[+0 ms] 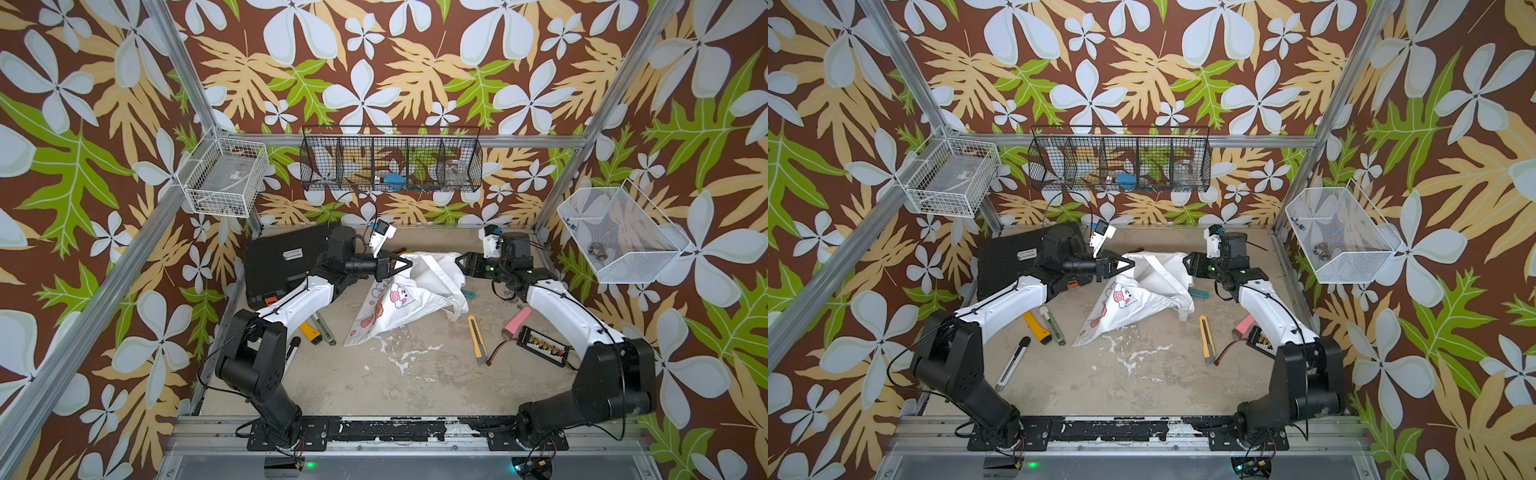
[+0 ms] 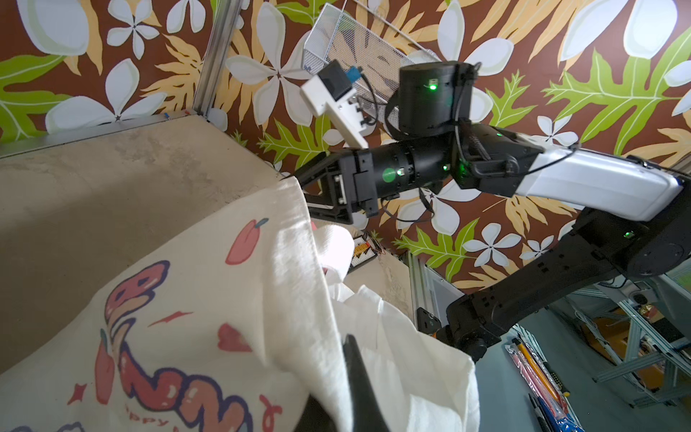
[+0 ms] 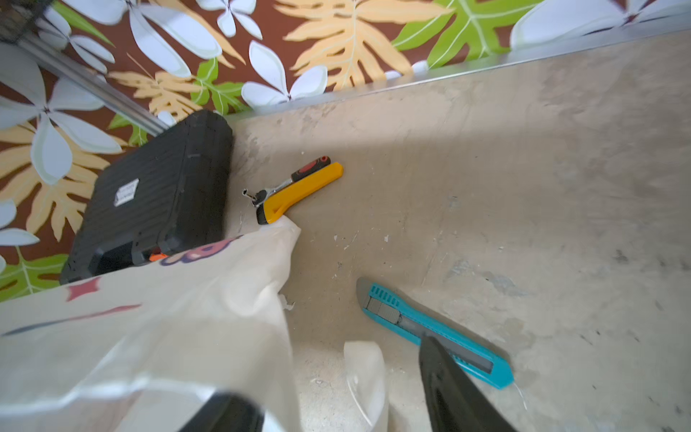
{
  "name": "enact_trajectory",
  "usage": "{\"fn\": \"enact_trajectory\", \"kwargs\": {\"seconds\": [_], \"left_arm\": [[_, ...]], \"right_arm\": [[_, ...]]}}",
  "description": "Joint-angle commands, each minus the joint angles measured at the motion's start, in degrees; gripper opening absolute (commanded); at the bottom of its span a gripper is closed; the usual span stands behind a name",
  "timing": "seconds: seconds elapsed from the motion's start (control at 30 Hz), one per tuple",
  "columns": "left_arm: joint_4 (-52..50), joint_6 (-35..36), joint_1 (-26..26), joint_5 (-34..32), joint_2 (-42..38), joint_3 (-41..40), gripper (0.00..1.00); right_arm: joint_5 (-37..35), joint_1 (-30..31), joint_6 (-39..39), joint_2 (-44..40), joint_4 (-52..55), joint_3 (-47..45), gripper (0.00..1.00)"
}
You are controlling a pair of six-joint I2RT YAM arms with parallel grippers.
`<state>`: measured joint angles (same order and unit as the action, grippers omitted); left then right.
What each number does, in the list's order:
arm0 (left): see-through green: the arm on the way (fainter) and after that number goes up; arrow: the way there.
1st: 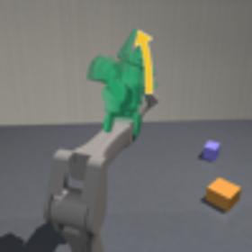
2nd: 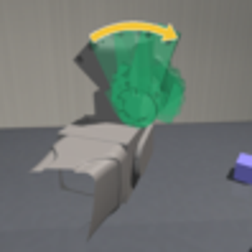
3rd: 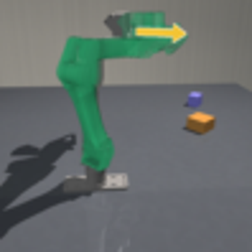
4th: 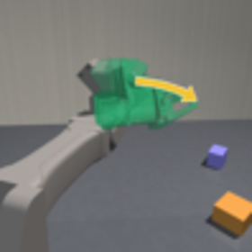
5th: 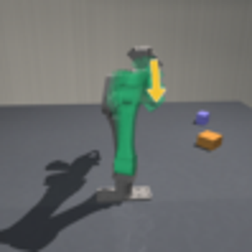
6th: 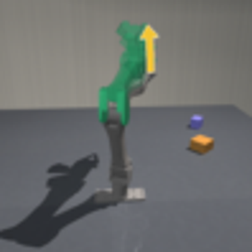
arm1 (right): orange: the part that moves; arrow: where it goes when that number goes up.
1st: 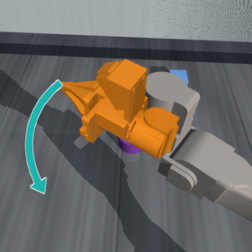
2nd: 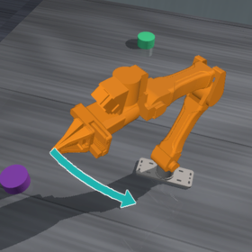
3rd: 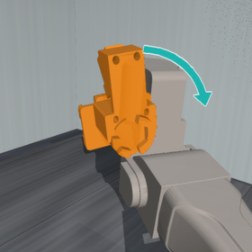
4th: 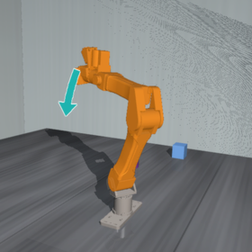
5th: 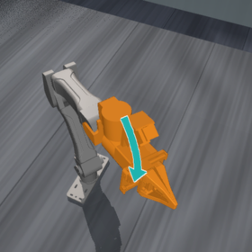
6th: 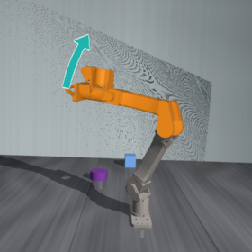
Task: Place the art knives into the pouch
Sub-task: Open the pouch at the center of the board.
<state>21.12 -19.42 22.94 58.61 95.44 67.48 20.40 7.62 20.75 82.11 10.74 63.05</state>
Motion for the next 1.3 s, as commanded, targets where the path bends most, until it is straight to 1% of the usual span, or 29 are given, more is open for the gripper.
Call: {"fn": "enact_trajectory", "kwargs": {"seconds": [0.0,0.13,0.27,0.33,0.4,0.5,0.63,0.7,0.77,0.87,0.93,1.03,1.17,1.27], "left_arm": [[5.57,-2.58,-0.09,1.32,1.12,-0.24,0.0],[5.64,-2.54,-0.09,0.26,2.27,-0.75,0.0],[5.89,-2.06,-0.41,-1.75,2.56,-2.19,0.0],[8.28,-3.57,-0.91,-1.87,2.65,-3.08,0.0],[9.93,-5.06,-1.53,-2.26,2.65,-3.75,0.0],[10.24,-5.21,-2.16,-2.79,2.52,-4.1,0.0],[10.09,-4.99,-2.53,-4.81,2.86,-4.79,0.0],[10.33,-5.45,-2.89,-5.99,3.48,-5.28,0.0],[9.76,-5.41,-3.07,-7.64,4.08,-5.68,0.0],[9.34,-5.0,-3.08,-9.24,4.86,-6.57,0.0],[9.77,-5.05,-3.08,-8.91,5.43,-6.88,0.0],[13.41,-7.37,-3.03,-6.32,6.41,-7.49,0.0],[14.71,-7.86,-3.08,-6.37,6.28,-7.85,0.0],[20.37,-11.74,-3.16,-5.65,4.84,-9.07,0.0]], "right_arm": [[-5.78,0.1,0.75,-6.32,-2.01,-2.17,0.72],[-7.7,0.21,2.01,-13.71,-0.29,-5.74,0.72],[-14.54,0.41,2.58,-19.48,1.04,-11.75,0.72],[-15.04,0.39,3.54,-20.74,0.07,-14.83,0.71],[-14.75,1.12,4.21,-19.92,1.83,-15.99,0.7],[-19.77,4.97,3.56,-16.67,5.47,-17.07,0.7],[-21.9,8.13,3.19,-9.97,9.26,-16.76,0.68],[-24.15,9.65,2.71,-7.7,11.04,-16.2,0.68],[-26.23,10.72,2.76,-7.38,11.73,-16.78,0.68],[-26.9,11.19,3.5,-7.51,12.19,-18.4,0.69],[-27.3,11.28,3.41,-7.08,13.29,-18.75,0.69],[-28.88,12.37,4.03,-7.13,14.39,-19.09,0.7],[-29.33,12.47,4.34,-5.61,15.59,-18.83,0.7],[-28.66,12.52,4.56,-4.33,15.12,-19.2,0.7]]}}
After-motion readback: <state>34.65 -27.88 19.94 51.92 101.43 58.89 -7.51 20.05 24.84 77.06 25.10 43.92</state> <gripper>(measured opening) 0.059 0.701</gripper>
